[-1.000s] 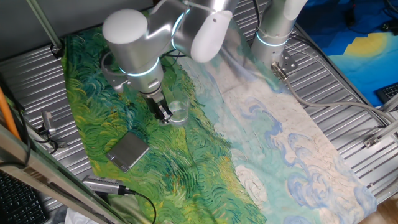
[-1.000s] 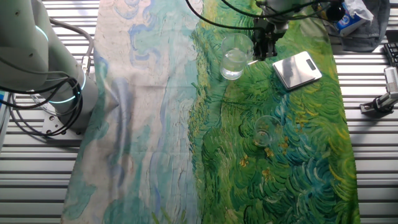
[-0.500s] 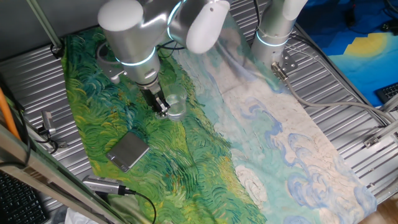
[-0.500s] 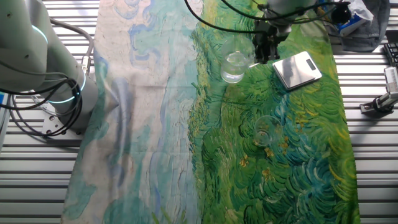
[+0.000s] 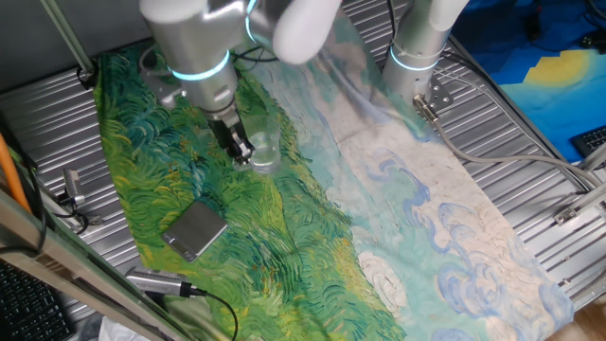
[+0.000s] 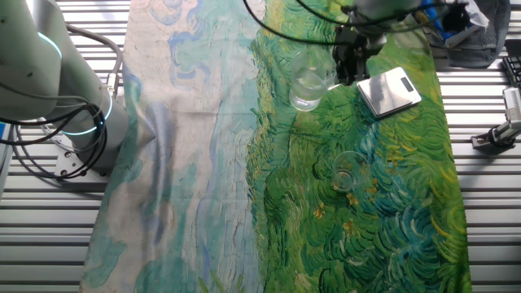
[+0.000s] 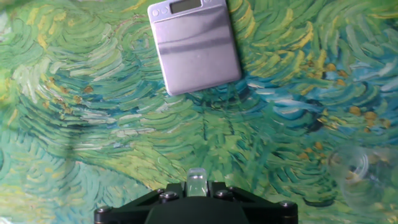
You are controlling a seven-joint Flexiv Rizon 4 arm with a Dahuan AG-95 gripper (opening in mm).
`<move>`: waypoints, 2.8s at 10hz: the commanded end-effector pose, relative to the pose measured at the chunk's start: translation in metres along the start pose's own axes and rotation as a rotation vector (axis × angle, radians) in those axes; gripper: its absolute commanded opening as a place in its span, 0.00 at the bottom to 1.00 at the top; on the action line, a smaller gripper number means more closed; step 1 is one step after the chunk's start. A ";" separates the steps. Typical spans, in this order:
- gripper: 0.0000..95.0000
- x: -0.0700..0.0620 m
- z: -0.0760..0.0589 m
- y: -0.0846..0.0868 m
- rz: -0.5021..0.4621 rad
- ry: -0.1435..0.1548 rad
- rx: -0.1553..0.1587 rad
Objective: Pour the water from one cup into another empty cup
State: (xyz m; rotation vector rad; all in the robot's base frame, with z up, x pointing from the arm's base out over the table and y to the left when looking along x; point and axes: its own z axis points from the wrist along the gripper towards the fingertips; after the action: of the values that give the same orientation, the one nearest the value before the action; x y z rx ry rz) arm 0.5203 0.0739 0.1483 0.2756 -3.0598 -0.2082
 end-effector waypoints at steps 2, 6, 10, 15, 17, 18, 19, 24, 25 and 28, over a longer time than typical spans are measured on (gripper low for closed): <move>0.00 0.006 -0.008 -0.012 -0.017 0.010 -0.032; 0.00 0.009 -0.009 -0.017 -0.041 0.013 -0.044; 0.00 0.012 -0.001 -0.028 -0.032 0.025 -0.063; 0.00 0.016 -0.006 -0.034 -0.045 0.023 -0.057; 0.00 0.019 -0.009 -0.038 -0.054 0.027 -0.060; 0.00 0.019 -0.009 -0.038 -0.053 0.028 -0.058; 0.00 0.019 -0.009 -0.038 -0.052 0.028 -0.057; 0.00 0.019 -0.009 -0.038 -0.084 0.037 0.008; 0.00 0.019 -0.009 -0.038 -0.089 0.044 0.029; 0.00 0.019 -0.009 -0.038 -0.080 0.049 0.053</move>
State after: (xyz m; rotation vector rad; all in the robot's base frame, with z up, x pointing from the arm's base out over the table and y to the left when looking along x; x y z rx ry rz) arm 0.5090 0.0330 0.1525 0.3923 -3.0128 -0.1184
